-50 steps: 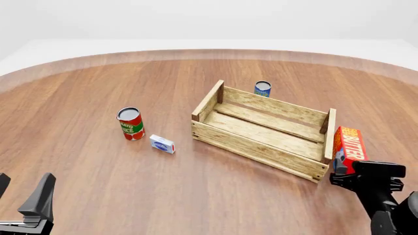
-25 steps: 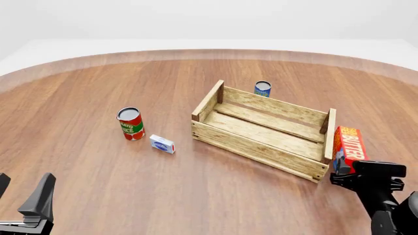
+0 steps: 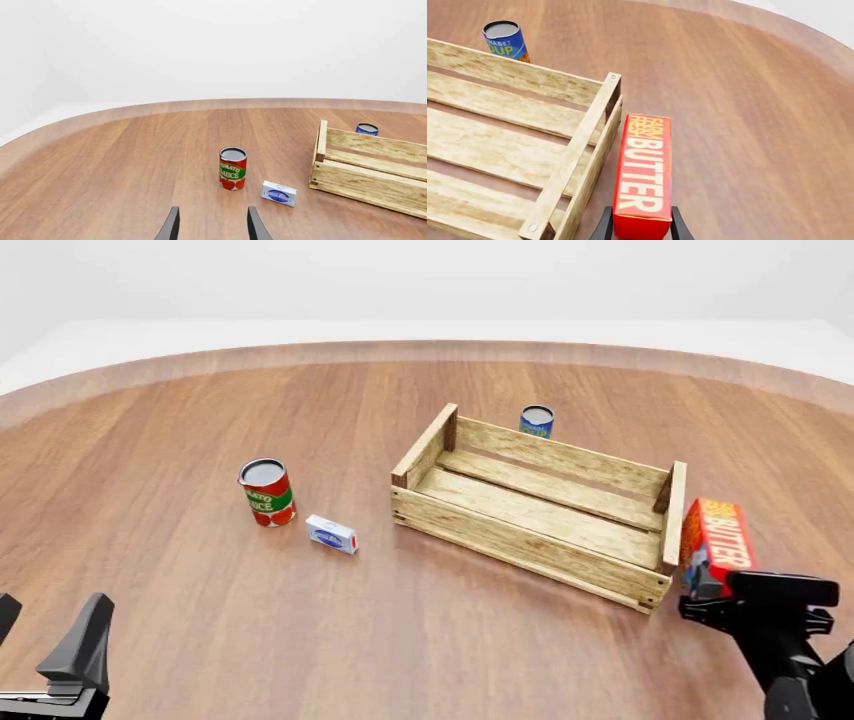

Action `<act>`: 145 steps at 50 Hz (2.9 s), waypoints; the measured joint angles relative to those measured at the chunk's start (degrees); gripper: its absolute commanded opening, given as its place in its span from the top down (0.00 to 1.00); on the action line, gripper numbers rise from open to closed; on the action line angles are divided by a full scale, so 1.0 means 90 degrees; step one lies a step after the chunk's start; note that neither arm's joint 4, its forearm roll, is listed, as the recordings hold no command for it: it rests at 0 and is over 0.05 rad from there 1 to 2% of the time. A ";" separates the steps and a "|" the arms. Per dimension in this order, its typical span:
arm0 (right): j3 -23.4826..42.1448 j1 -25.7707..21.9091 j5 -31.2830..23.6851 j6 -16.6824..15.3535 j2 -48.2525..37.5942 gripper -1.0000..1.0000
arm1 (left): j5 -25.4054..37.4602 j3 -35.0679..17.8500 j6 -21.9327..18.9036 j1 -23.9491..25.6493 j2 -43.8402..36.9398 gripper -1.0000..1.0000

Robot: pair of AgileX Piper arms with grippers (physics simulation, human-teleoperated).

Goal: Pick up the butter and put it in the tray.

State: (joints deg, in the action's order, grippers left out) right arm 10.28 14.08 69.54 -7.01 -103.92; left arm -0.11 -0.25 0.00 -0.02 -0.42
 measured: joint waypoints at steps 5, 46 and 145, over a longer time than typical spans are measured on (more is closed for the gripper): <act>-0.0085 0.0016 -0.0010 0.0022 0.0166 1.00 | 0.0000 0.0000 0.0000 0.0000 0.0000 0.00; -0.0483 0.0043 -0.2383 0.0048 0.3614 1.00 | 0.0000 0.0000 0.0000 0.0000 0.0000 0.00; 0.1367 -0.2150 -0.5179 -0.0129 0.4819 1.00 | 0.0000 0.0000 0.0000 0.0001 0.0000 0.00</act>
State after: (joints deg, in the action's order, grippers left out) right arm 22.58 -5.27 22.93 -8.17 -60.55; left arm -0.11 -0.25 0.00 -0.01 -0.42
